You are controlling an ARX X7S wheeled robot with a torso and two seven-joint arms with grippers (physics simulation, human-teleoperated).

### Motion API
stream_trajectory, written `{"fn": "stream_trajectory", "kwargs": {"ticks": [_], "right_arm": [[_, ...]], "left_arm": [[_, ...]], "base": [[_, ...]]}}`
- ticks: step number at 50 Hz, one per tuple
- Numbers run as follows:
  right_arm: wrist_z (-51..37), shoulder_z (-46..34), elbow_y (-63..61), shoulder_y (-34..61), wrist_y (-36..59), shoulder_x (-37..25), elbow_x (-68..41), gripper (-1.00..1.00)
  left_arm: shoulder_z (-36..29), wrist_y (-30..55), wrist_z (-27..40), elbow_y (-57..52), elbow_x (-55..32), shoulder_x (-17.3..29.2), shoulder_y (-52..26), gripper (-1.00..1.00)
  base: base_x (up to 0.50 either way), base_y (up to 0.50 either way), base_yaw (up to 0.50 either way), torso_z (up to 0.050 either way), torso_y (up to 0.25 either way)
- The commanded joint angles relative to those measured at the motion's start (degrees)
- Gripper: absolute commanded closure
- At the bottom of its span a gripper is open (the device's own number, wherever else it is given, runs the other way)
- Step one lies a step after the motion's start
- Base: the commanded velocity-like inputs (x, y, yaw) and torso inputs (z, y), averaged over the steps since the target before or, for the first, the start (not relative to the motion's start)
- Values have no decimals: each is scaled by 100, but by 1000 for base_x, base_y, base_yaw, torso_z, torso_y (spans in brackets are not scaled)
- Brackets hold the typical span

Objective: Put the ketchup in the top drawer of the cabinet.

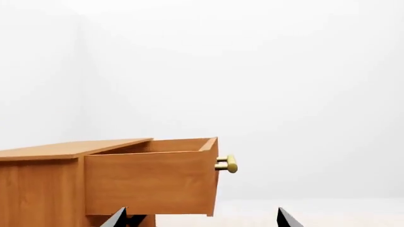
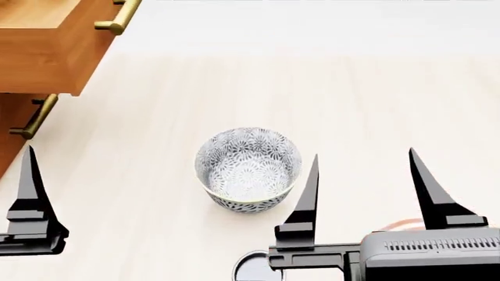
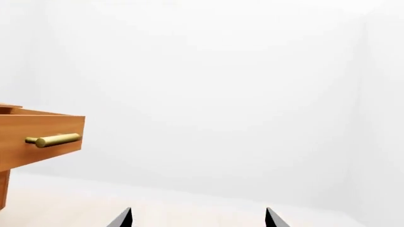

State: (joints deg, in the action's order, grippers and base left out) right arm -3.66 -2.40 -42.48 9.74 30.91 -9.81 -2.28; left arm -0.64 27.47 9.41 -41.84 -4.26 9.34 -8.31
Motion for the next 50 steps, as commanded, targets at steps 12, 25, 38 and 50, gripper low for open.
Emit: {"fn": "stream_trajectory", "kwargs": {"ticks": [12,25,38,50], "right_arm": [[-82,-32,140,39,-42,-60,-114,-100],[-146,-43,155,34,-101,-98,-199,-100],[-210,-58,181,86,-30,-147,-235,-100],[-256,-46,135,46,2,-194,-298,-100]], "left_arm": [[-31,-70,106,130,-75,85,-22,-100],[-19,-88,158,164,-155,118,1,-100],[-44,-121,209,212,-197,156,-17,-100],[-92,-89,278,156,-224,204,-17,-100]], "base": [[500,0,0,0,0],[237,72,0,0,1],[0,500,0,0,0],[0,500,0,0,0]]}}
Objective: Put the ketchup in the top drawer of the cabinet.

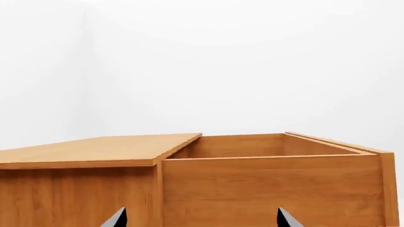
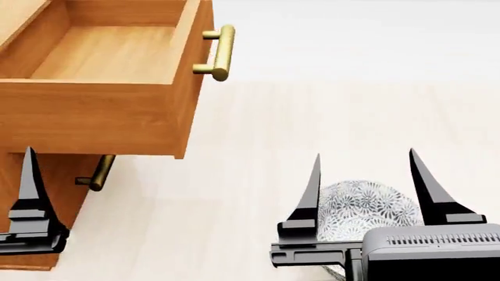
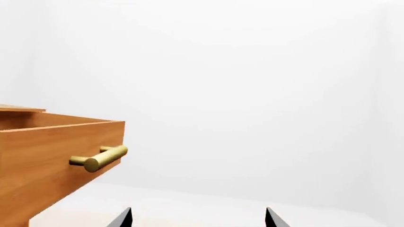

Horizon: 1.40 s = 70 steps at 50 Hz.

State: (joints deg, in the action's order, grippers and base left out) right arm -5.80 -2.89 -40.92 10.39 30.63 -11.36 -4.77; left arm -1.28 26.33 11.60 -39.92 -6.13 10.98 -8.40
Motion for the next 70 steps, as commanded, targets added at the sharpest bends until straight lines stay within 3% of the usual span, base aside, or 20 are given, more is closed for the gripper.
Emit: {"fn": "stream_trajectory", "kwargs": {"ticks": [1,22,36,70], "right_arm": [[-46,-3,-25,-17,35,-45,-49,-100],[-133,-86,-39,-13,57,-109,-65,-100],[-102,389,-329,-277,29,-231,-462,-100],[-229,329,-249,-299,-30,-348,-548,-100]], "left_arm": [[-27,37,64,-44,-53,45,-10,-100],[-56,-22,189,-33,-165,163,36,-100],[-77,-45,285,-65,-217,218,66,-100],[-163,-97,446,-27,-310,342,46,-100]], "base": [[0,500,0,0,0],[0,500,0,0,0],[0,0,0,0,0],[0,0,0,0,0]]}}
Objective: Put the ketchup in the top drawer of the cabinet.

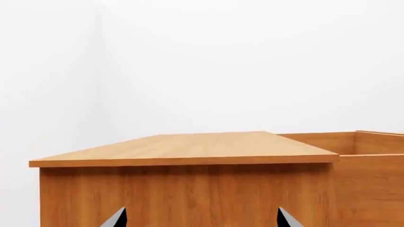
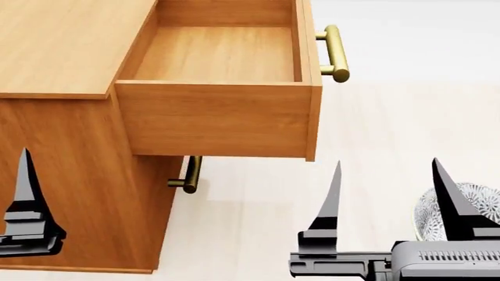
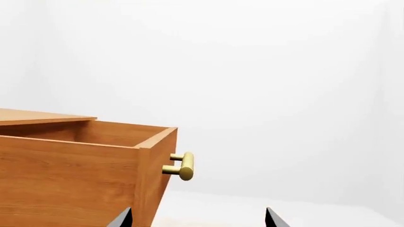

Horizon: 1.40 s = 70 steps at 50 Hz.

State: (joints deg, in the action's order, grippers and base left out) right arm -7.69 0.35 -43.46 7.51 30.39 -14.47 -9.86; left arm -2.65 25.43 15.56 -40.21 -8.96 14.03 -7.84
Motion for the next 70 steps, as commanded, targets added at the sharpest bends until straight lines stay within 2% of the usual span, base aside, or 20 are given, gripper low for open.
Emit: {"fn": "stream_trajectory", "kwargs": {"ticks": [1,13,28,37,51,61,70], "right_arm": [[-39,7,8,-13,-13,-38,-48,-100],[-73,39,21,26,-4,-36,-183,-100],[-117,-15,-75,-1,36,-162,-145,-100],[239,711,-459,-589,-191,-374,-840,-100],[398,1294,-1025,-1701,-446,-836,-689,-100],[312,2005,-1339,-2347,-488,-808,-879,-100],[422,2593,-1071,-2791,-910,-621,-1172,-100]], "left_arm": [[-28,-5,55,5,-30,39,-14,-100],[-22,-21,96,8,-94,76,-6,-100],[-57,-83,155,73,-107,117,-8,-100],[-75,-186,192,130,-104,128,11,-100],[-144,-276,225,231,-104,148,-25,-100],[-194,-378,268,343,-44,169,-13,-100],[-221,-468,294,466,-27,171,-10,-100]], "base": [[0,0,0,0,0],[0,-327,0,0,0],[0,-5,0,0,0],[0,0,0,0,0],[0,0,0,0,0],[0,0,0,0,0],[0,0,0,0,0]]}}
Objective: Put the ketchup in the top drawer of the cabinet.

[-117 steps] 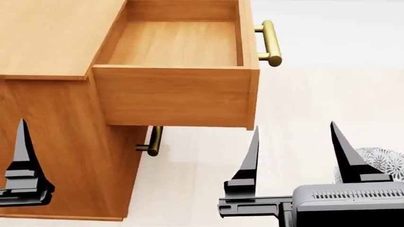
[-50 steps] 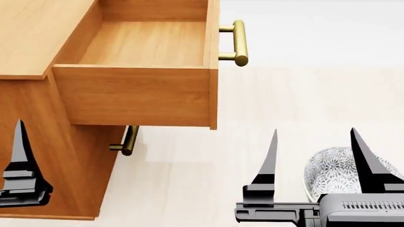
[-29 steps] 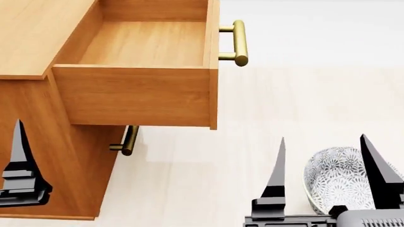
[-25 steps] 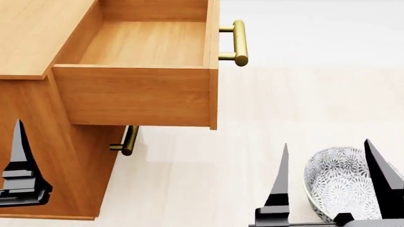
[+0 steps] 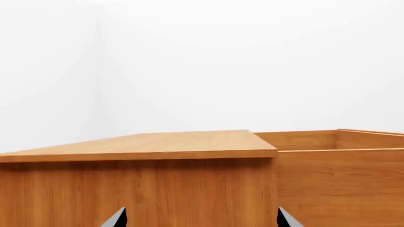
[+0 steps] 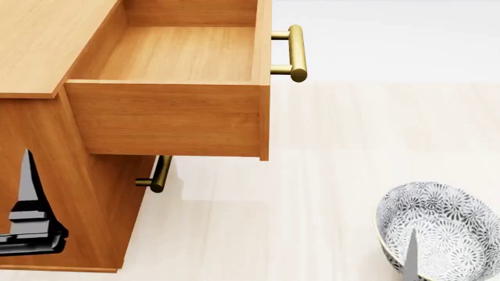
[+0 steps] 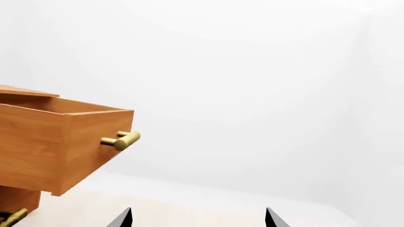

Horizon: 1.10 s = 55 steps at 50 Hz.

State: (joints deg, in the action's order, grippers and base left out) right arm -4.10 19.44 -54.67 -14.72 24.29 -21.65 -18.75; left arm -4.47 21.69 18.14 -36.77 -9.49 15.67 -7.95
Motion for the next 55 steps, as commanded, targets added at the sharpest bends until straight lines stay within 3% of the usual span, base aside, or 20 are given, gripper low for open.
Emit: {"fn": "stream_trajectory", "kwargs": {"ticks": [1,15,41,55], "right_arm": [[100,767,137,-641,-406,127,-280,-100],[345,1259,744,-937,-945,242,-409,-100],[1220,1573,1836,-851,-1294,-374,-771,-100],[1779,1670,2556,-854,-1801,-386,-927,-100]], "left_arm": [[-50,-101,42,147,32,1,-7,-100],[-124,-125,101,212,54,-2,-13,-100],[-215,-38,263,177,117,24,-18,-100],[-261,58,330,98,120,47,-38,-100]], "base": [[0,0,0,0,0],[0,0,0,0,0],[0,0,0,0,0],[0,0,0,0,0]]}}
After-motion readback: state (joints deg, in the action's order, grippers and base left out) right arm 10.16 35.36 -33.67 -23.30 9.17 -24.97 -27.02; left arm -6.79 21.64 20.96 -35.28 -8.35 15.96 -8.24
